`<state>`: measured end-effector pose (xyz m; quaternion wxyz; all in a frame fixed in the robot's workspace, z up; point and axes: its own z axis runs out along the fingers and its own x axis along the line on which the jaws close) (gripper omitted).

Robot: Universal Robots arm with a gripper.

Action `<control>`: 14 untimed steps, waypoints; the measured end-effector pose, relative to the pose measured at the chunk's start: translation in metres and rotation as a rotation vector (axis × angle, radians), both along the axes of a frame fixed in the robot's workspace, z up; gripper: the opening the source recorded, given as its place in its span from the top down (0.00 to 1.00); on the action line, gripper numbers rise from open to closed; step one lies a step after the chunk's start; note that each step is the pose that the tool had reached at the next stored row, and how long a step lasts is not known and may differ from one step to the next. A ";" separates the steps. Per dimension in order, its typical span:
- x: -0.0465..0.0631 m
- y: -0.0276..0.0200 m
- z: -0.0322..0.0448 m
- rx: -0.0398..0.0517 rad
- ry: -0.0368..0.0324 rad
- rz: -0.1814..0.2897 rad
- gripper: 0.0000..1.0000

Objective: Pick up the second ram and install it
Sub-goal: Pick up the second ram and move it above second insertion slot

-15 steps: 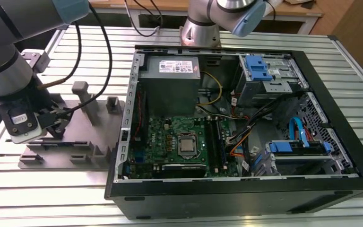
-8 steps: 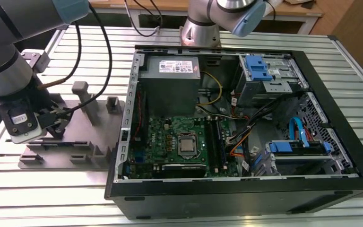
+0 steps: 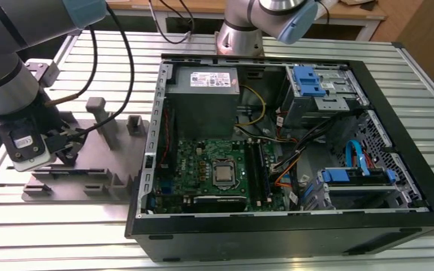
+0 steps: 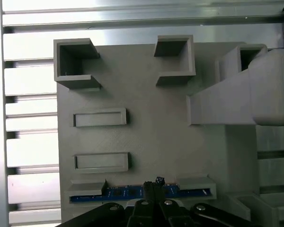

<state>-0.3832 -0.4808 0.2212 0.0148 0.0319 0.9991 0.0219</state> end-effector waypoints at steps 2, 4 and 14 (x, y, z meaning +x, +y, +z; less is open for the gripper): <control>0.000 0.0000 0.0000 -0.0002 0.0001 0.035 0.89; 0.000 0.0000 -0.0001 -0.0002 0.0001 0.073 0.89; 0.000 0.0000 -0.0003 0.0000 0.0000 0.253 0.89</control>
